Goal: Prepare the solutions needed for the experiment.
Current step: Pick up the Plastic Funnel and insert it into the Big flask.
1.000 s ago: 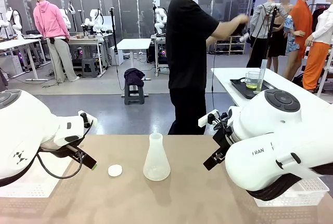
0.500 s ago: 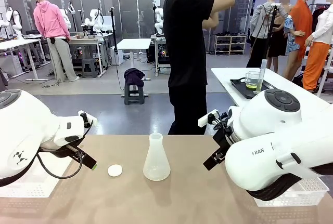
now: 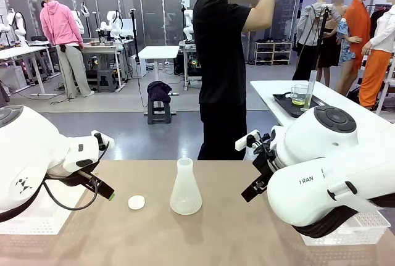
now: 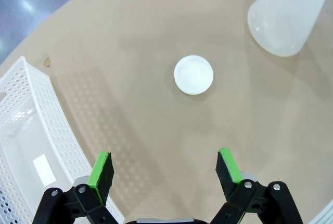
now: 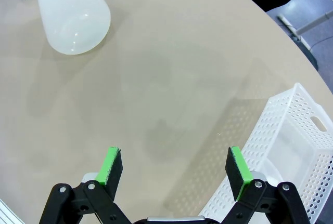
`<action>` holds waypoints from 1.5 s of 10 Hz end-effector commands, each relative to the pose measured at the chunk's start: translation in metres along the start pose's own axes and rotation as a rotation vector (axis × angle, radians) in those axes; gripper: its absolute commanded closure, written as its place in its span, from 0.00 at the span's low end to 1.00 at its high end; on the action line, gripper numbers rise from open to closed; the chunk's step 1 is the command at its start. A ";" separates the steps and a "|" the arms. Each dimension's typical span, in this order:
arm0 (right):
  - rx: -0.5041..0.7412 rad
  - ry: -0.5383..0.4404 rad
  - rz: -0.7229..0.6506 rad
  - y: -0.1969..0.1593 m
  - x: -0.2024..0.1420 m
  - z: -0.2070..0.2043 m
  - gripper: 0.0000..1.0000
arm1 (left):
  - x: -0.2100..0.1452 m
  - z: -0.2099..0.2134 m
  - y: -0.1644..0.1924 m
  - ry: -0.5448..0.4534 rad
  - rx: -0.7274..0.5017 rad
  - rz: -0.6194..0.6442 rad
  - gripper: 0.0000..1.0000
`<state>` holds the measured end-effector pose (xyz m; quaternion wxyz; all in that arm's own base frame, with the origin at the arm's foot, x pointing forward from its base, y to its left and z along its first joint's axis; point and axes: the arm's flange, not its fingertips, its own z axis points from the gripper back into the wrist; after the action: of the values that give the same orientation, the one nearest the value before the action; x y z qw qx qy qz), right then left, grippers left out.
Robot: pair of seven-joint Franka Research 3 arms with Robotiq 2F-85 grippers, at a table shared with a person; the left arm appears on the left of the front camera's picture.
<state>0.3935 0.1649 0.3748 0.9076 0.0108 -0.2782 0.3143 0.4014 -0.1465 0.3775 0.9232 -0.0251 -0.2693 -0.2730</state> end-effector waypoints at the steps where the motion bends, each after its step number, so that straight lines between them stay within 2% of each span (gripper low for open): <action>1: -0.072 0.040 -0.152 -0.001 0.005 0.036 0.00 | -0.006 0.034 0.011 -0.043 -0.109 0.125 0.00; 2: -0.047 0.051 -0.255 -0.005 0.006 0.055 0.00 | -0.006 0.045 0.015 -0.059 -0.201 0.187 0.00; 3: 0.007 0.033 -0.321 -0.007 0.007 0.068 0.00 | -0.009 0.058 0.018 -0.086 -0.236 0.210 0.00; 4: 0.011 0.043 -0.438 -0.011 0.009 0.081 0.00 | -0.009 0.066 0.020 -0.087 -0.260 0.232 0.00; 7: 0.289 -0.050 -0.670 -0.018 0.014 0.114 0.00 | -0.008 0.077 0.026 -0.133 -0.371 0.267 0.00; 8: 0.360 -0.081 -0.688 -0.020 0.012 0.118 0.00 | -0.007 0.077 0.027 -0.147 -0.426 0.273 0.00; 9: 0.373 -0.116 -0.680 -0.019 0.012 0.119 0.00 | -0.006 0.077 0.027 -0.147 -0.426 0.277 0.00; 10: 0.274 -0.038 -0.653 -0.014 0.018 0.121 0.00 | -0.004 0.075 0.027 -0.143 -0.391 0.269 0.00; 11: 0.274 -0.038 -0.653 -0.014 0.018 0.121 0.00 | 0.001 0.086 0.027 -0.137 -0.376 0.292 0.00; 15: 0.293 -0.049 -0.675 -0.013 0.019 0.122 0.00 | 0.000 0.086 0.027 -0.140 -0.369 0.292 0.00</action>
<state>0.3525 0.1416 0.4894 0.9427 0.2363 -0.2332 0.0340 0.3738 -0.1061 0.4544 0.9122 -0.2476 -0.2732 -0.1788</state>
